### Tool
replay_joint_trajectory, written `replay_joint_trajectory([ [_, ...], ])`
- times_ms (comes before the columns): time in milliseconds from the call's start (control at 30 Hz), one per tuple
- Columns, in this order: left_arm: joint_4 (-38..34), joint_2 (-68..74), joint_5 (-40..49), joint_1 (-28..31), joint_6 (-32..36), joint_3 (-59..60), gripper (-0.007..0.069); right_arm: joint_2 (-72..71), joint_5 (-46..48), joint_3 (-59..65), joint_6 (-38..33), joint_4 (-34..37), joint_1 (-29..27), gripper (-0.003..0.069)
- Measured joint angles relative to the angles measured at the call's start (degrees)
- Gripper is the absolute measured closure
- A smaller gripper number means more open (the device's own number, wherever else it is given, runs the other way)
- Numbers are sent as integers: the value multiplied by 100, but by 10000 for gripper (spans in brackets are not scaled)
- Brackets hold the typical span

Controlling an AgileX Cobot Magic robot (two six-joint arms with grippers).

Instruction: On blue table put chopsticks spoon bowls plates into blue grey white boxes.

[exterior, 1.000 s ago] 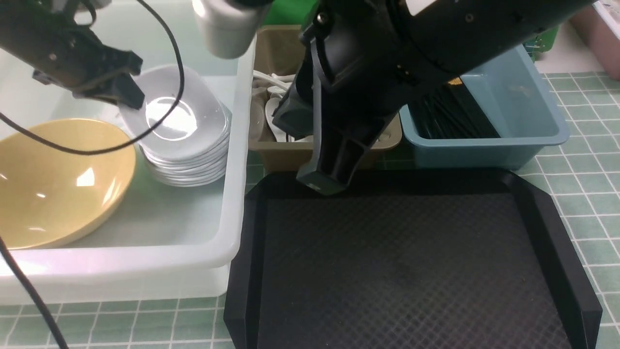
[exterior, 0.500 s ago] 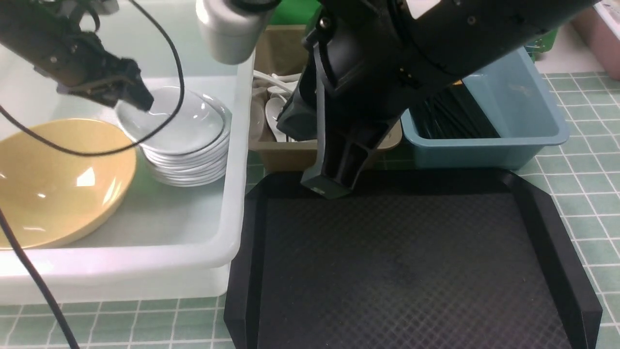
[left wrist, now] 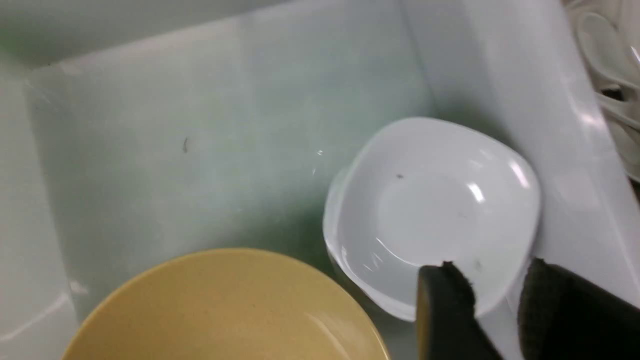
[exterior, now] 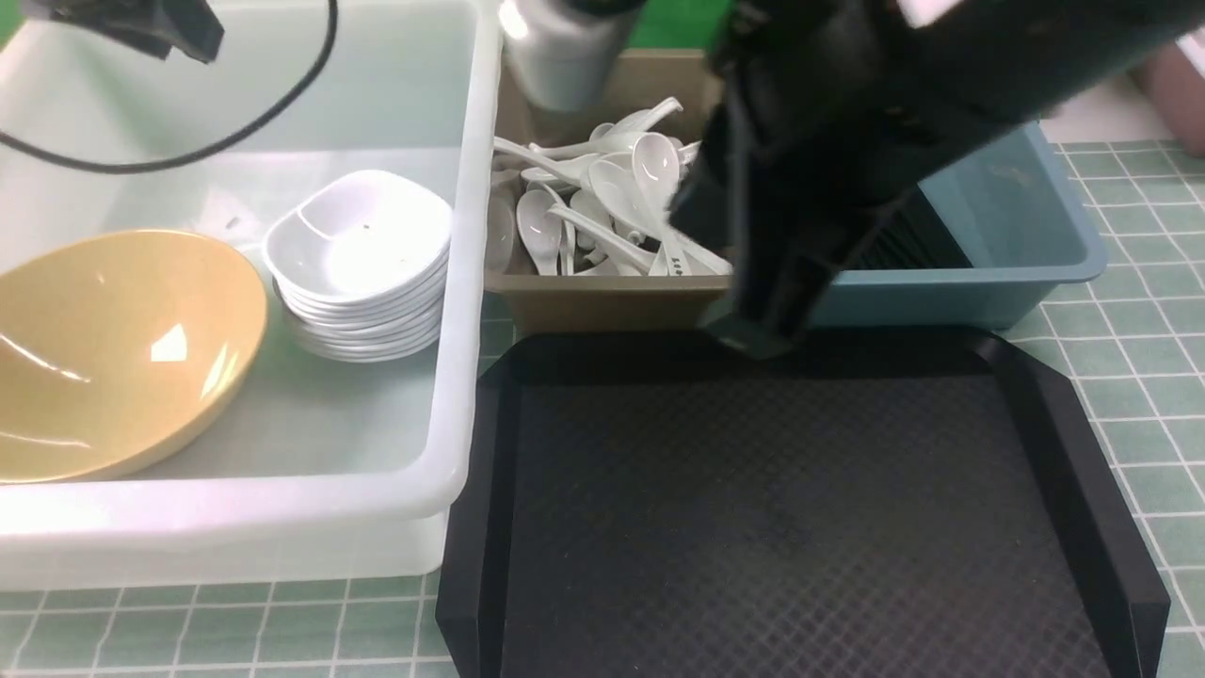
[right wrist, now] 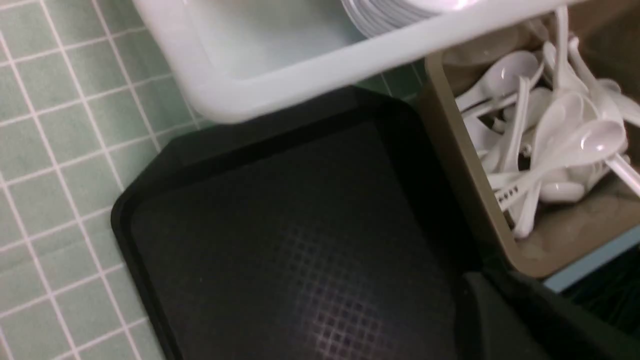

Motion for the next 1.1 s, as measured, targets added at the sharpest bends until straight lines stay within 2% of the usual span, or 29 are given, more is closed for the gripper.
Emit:
replay_joint_trajectory([
  [67, 75, -511, 20, -190, 0, 436, 588, -226, -59, 195, 68, -5, 0, 580],
  [167, 94, -1273, 41, -385, 0, 1383, 623, -656, -379, 793, 295, -7, 0, 580],
  [300, 89, -2078, -162, -409, 0, 2386, 623, -1174, -856, 1501, 496, -12, 0, 577],
  [467, 76, -3785, -1119, -409, 6, 4278, 623, -2283, -1703, 2767, 720, -12, 0, 571],
  [567, 71, -4468, -1569, -409, 19, 4964, 623, -2718, -2158, 3193, 838, -6, 0, 570],
  [667, 53, -5531, -2252, -409, 19, 5908, 623, -3535, -3086, 3952, 906, 34, 0, 567],
  [867, 47, -7085, -2876, -409, 30, 7182, 623, -4725, -4065, 4973, 960, 120, 0, 561],
  [1100, 46, -8385, -3220, -409, 30, 7908, 623, -5699, -5031, 5843, 987, 195, 0, 559],
])
